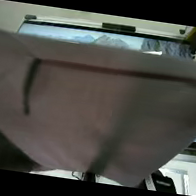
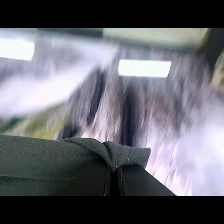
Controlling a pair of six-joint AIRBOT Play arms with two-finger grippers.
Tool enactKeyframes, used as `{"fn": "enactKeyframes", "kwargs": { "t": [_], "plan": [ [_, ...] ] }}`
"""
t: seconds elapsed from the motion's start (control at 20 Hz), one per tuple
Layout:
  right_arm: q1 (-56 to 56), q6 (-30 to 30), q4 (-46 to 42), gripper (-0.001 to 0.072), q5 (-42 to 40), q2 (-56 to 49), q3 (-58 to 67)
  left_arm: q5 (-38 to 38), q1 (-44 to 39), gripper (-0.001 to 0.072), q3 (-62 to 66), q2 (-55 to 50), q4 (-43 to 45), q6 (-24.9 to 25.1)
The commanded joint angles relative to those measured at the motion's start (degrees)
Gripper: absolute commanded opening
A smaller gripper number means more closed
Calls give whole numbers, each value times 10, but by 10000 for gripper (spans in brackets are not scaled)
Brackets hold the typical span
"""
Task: Fold the shirts.
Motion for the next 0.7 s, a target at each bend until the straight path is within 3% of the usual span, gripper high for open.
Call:
{"fn": "enactKeyframes", "kwargs": {
  "t": [0.0, 0.15, 0.25, 0.45, 0.65],
  "plan": [
    [0, -5, -12, 53, 60, -86, -106, -41, 0, 27, -189, -21, 11, 32],
    [1, -2, -13, 53, -60, -192, -204, 59, -7, 26, -356, -97, 9, 44],
    [1, 10, 25, 53, -136, -287, -198, 143, -20, 27, -388, -183, 8, 44],
    [11, 24, 91, 53, -257, -436, -137, 278, -56, 27, -322, -353, 8, 44],
    [64, 26, 43, 53, -449, -500, -111, 422, -98, 29, -217, -484, 8, 44]
  ]
}}
